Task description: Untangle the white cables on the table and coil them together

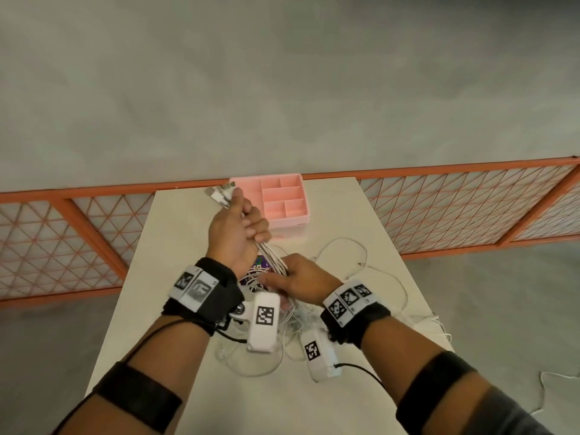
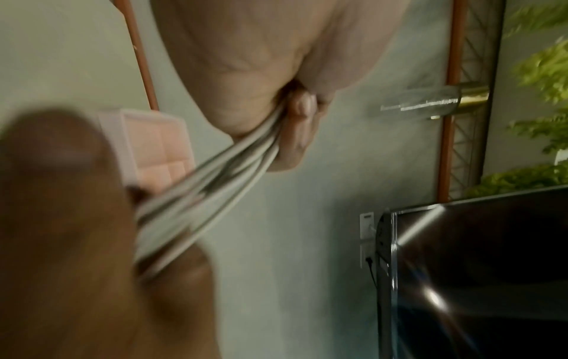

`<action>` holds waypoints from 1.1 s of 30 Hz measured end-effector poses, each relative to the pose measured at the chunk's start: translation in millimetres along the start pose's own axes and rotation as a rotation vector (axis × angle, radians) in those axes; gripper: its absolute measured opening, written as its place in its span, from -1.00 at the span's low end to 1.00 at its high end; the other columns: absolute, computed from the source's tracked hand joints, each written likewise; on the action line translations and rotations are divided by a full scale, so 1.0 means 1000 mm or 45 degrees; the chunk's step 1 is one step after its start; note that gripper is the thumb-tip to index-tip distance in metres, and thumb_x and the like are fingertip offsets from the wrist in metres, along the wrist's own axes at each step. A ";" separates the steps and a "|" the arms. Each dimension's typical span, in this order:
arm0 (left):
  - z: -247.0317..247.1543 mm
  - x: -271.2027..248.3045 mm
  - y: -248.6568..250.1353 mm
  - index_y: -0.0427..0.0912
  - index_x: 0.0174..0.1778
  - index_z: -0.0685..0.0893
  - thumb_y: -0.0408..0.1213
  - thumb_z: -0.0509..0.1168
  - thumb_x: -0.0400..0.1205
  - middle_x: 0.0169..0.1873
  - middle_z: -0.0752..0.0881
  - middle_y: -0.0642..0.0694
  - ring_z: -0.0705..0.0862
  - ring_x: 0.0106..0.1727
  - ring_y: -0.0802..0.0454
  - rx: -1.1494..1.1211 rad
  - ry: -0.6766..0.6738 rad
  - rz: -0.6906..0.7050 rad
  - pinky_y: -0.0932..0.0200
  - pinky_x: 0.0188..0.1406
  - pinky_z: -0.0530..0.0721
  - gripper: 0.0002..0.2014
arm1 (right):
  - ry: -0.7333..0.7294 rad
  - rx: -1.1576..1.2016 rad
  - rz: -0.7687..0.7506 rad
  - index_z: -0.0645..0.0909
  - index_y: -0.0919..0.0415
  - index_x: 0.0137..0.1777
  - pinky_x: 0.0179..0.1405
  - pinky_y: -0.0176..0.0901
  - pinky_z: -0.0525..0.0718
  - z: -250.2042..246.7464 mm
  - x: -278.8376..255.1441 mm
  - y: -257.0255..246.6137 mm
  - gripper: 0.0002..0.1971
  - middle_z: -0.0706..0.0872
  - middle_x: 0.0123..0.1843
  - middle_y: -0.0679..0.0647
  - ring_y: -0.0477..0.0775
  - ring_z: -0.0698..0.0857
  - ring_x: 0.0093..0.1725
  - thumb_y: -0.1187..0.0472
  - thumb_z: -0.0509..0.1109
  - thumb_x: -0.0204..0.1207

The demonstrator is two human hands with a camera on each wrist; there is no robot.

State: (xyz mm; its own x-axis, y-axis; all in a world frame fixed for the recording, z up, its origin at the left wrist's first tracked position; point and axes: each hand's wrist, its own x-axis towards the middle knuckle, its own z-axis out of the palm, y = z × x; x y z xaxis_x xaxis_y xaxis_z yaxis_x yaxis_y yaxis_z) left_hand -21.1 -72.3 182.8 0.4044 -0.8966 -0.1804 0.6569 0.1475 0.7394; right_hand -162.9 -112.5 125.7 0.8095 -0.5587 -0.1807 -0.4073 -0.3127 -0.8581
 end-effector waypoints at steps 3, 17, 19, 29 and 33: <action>-0.034 0.005 0.019 -0.06 -0.38 0.38 0.04 0.08 0.80 -0.57 0.28 0.04 0.33 -0.54 0.08 -0.075 0.079 0.027 0.21 -0.45 0.48 -0.56 | 0.040 -0.232 0.181 0.44 0.06 -0.42 -0.41 -0.17 0.43 -0.001 -0.008 0.039 -0.54 0.49 -0.51 -0.04 -0.07 0.47 -0.52 -0.15 0.27 0.67; -0.105 0.001 -0.009 -0.03 -0.40 0.33 0.02 0.12 0.79 -0.64 0.20 0.09 0.16 -0.71 0.18 0.030 0.255 -0.331 0.37 -0.79 0.14 -0.57 | 0.698 -1.246 1.049 0.65 -0.07 0.02 0.17 0.08 0.58 -0.154 -0.144 0.204 -0.64 0.71 -0.13 -0.01 0.09 0.61 -0.04 -0.15 0.05 0.73; -0.104 -0.004 -0.034 -0.04 -0.39 0.34 0.02 0.14 0.78 -0.62 0.20 0.08 0.15 -0.70 0.17 0.161 0.232 -0.426 0.38 -0.80 0.14 -0.58 | 0.658 -1.286 1.148 0.65 0.04 0.10 0.19 0.11 0.61 -0.156 -0.148 0.210 -0.60 0.68 -0.02 0.05 0.15 0.61 0.10 -0.16 0.05 0.72; -0.093 -0.026 -0.088 -0.06 -0.36 0.31 -0.05 0.13 0.81 -0.57 0.18 0.04 0.11 -0.61 0.12 0.569 0.205 -0.448 0.36 -0.63 0.10 -0.60 | 0.149 -0.911 0.953 0.64 0.05 0.32 0.42 -0.06 0.53 -0.095 -0.077 0.183 -0.67 0.64 0.39 0.07 0.15 0.59 0.40 0.27 0.24 0.61; -0.091 -0.025 -0.081 -0.07 -0.36 0.34 -0.04 0.14 0.80 -0.61 0.22 0.06 0.14 -0.62 0.12 0.587 0.220 -0.420 0.32 -0.61 0.11 -0.60 | 0.019 -0.752 0.562 0.74 0.14 0.21 0.31 -0.09 0.59 -0.038 -0.018 0.137 -0.72 0.76 0.23 0.07 0.10 0.70 0.23 0.17 0.23 0.67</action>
State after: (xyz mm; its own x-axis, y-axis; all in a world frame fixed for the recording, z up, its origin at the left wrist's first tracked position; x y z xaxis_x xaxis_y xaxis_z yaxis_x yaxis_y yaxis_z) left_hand -26.6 -24.0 67.9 0.3489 -0.7774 -0.5234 0.4370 -0.3591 0.8247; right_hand -249.4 -174.3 29.6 0.5134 -0.7375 -0.4388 -0.8571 -0.4157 -0.3042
